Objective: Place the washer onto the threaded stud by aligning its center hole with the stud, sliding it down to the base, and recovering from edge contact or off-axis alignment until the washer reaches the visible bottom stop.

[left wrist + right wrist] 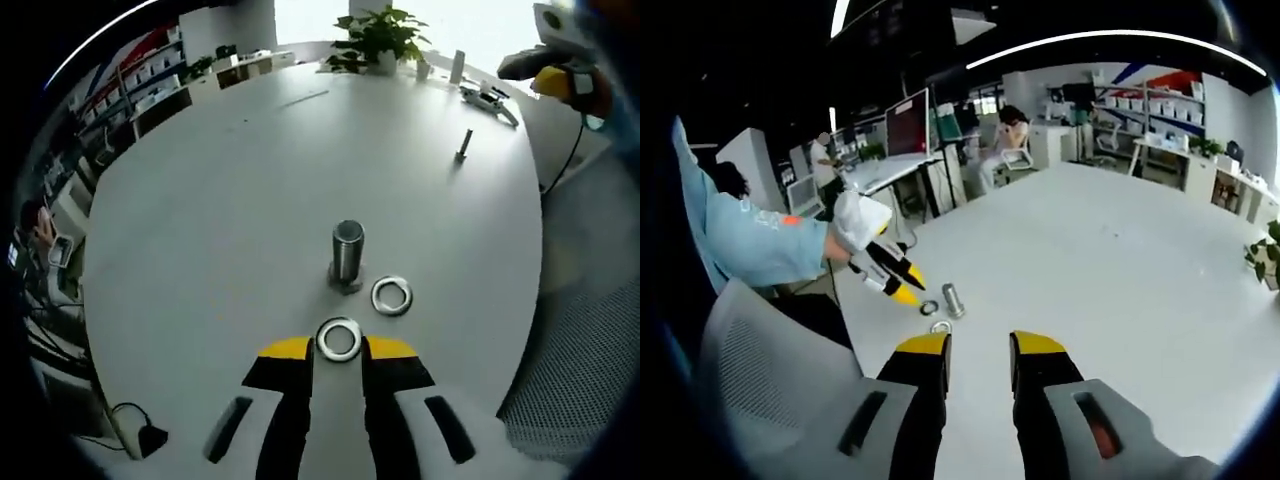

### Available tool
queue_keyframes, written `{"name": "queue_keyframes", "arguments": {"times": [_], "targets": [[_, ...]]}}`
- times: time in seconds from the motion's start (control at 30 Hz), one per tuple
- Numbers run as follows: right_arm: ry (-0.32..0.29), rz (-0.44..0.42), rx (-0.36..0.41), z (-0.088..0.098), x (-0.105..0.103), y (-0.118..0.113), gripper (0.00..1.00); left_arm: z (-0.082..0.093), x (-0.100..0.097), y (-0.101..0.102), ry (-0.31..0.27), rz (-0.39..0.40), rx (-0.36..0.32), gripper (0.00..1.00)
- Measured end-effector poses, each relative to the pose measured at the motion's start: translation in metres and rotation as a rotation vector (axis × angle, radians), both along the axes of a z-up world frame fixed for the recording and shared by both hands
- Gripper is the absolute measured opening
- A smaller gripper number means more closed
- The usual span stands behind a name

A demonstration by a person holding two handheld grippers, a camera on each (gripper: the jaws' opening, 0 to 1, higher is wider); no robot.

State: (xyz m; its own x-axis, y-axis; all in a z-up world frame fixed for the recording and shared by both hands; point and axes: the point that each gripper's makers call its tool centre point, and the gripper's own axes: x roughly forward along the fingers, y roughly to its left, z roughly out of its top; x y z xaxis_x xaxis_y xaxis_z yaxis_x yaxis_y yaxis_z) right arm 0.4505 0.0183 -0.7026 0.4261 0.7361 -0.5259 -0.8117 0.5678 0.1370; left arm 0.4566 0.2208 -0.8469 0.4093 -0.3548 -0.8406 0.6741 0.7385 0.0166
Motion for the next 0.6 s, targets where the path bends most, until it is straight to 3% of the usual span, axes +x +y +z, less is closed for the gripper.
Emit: {"name": "queue_keyframes", "arguments": {"times": [0.47, 0.6], "targets": [[-0.002, 0.005, 0.019, 0.005, -0.002, 0.002, 0.25, -0.028, 0.007, 0.000, 0.072, -0.050, 0.086, 0.15], [-0.004, 0.007, 0.020, 0.006, -0.002, 0.002, 0.25, -0.028, 0.013, -0.005, 0.057, -0.056, 0.070, 0.14]]}}
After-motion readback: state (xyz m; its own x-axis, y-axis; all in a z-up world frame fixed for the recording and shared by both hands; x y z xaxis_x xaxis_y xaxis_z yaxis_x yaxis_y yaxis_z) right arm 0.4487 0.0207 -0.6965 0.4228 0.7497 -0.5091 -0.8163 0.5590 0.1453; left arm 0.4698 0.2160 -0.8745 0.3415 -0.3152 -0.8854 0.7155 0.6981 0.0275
